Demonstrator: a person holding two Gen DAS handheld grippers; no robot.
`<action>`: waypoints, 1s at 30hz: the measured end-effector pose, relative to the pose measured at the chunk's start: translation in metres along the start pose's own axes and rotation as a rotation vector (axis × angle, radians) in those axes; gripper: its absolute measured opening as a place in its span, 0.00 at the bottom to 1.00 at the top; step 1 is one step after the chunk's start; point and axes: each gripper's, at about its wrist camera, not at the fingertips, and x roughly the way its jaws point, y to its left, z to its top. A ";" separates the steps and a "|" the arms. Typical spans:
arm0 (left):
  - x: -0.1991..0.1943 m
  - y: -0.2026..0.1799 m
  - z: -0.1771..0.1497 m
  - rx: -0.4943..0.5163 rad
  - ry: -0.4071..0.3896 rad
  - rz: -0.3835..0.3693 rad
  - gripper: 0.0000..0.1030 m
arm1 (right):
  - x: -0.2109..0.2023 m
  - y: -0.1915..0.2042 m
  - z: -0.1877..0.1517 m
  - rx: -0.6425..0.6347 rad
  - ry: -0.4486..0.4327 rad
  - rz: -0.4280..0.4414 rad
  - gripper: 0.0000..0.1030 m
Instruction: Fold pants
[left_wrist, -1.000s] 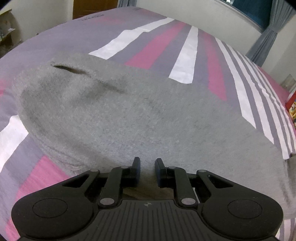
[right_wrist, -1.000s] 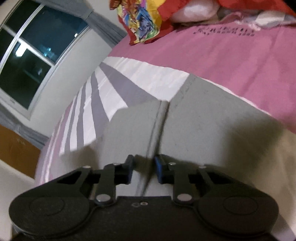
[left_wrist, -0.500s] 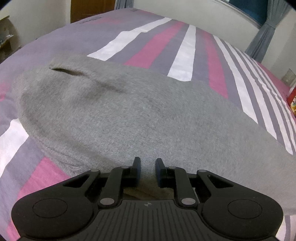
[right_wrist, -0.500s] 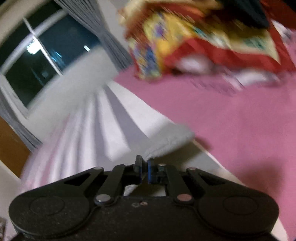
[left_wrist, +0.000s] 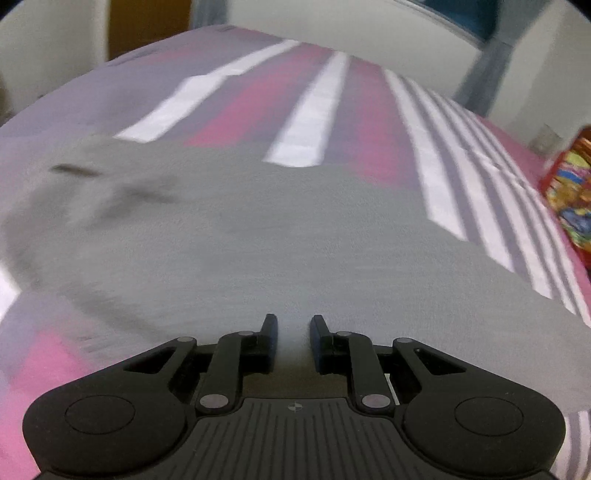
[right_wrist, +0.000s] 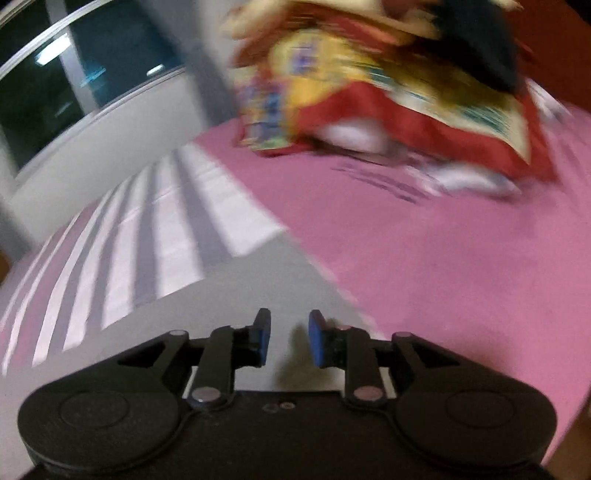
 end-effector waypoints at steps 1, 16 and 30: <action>0.003 -0.011 0.002 0.011 0.003 -0.015 0.17 | 0.005 0.014 0.001 -0.048 0.007 0.035 0.23; 0.026 -0.079 -0.031 0.192 0.023 -0.029 0.17 | 0.061 0.087 -0.036 -0.380 0.177 0.055 0.38; 0.013 -0.096 -0.030 0.192 0.032 -0.051 0.19 | 0.073 0.125 -0.052 -0.507 0.272 0.042 1.00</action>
